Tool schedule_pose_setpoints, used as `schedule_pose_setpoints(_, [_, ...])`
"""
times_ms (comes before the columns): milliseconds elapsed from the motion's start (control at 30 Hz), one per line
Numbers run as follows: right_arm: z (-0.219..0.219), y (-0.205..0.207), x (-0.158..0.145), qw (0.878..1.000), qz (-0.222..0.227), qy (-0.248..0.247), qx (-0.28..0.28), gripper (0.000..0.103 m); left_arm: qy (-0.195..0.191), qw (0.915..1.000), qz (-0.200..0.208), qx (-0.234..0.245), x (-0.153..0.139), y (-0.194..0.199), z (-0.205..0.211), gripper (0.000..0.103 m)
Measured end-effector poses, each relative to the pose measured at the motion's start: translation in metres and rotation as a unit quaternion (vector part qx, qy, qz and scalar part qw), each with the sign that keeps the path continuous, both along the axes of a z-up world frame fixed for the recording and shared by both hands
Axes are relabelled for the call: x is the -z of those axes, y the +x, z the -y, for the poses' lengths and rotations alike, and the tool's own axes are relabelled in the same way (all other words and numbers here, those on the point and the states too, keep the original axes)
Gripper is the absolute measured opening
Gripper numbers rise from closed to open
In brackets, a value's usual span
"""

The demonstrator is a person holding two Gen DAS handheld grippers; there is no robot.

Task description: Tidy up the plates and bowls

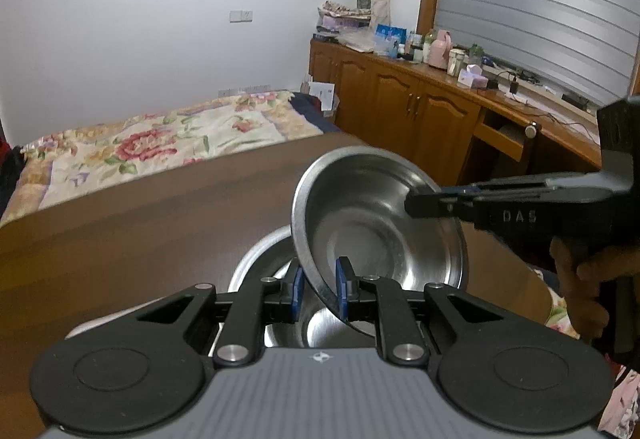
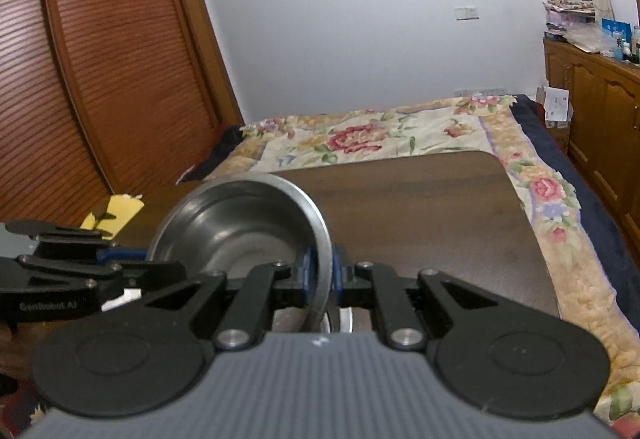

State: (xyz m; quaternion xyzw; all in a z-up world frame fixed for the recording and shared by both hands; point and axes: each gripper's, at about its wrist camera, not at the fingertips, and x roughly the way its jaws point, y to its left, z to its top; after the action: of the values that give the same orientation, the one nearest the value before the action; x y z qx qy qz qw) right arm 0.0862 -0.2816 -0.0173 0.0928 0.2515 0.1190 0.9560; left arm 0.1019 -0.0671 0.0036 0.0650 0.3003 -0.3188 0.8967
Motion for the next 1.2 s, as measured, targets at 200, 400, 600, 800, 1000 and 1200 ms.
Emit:
schedule_pose_setpoints(200, [-0.01,-0.005,0.006,1.0,-0.001,-0.019,-0.009,0.013,0.004,0.9999,-0.013,-0.007,0.016,-0.003,-0.005,0.019])
schedule_pose_setpoints(400, [-0.016,-0.005,0.013,0.999,0.001,-0.03,-0.015,0.014,0.009,0.9998,-0.011,-0.017,0.024,-0.009,-0.009,0.019])
schedule_pose_setpoints(600, [-0.023,-0.004,0.018,0.999,0.007,-0.045,-0.019,0.014,0.015,0.9995,-0.015,-0.024,0.034,-0.007,-0.01,0.019])
schedule_pose_setpoints(800, [-0.028,-0.001,0.025,0.998,0.006,-0.061,-0.021,0.014,0.024,0.9993,-0.006,-0.027,0.039,-0.007,-0.005,0.02])
schedule_pose_setpoints(1000, [-0.029,-0.002,0.032,0.996,0.01,-0.08,-0.031,0.014,0.028,0.999,-0.001,-0.034,0.043,-0.009,0.0,0.022])
schedule_pose_setpoints(1200, [-0.034,-0.002,0.03,0.994,0.018,-0.105,-0.04,0.014,0.016,0.999,0.005,-0.042,0.045,-0.014,-0.004,0.022])
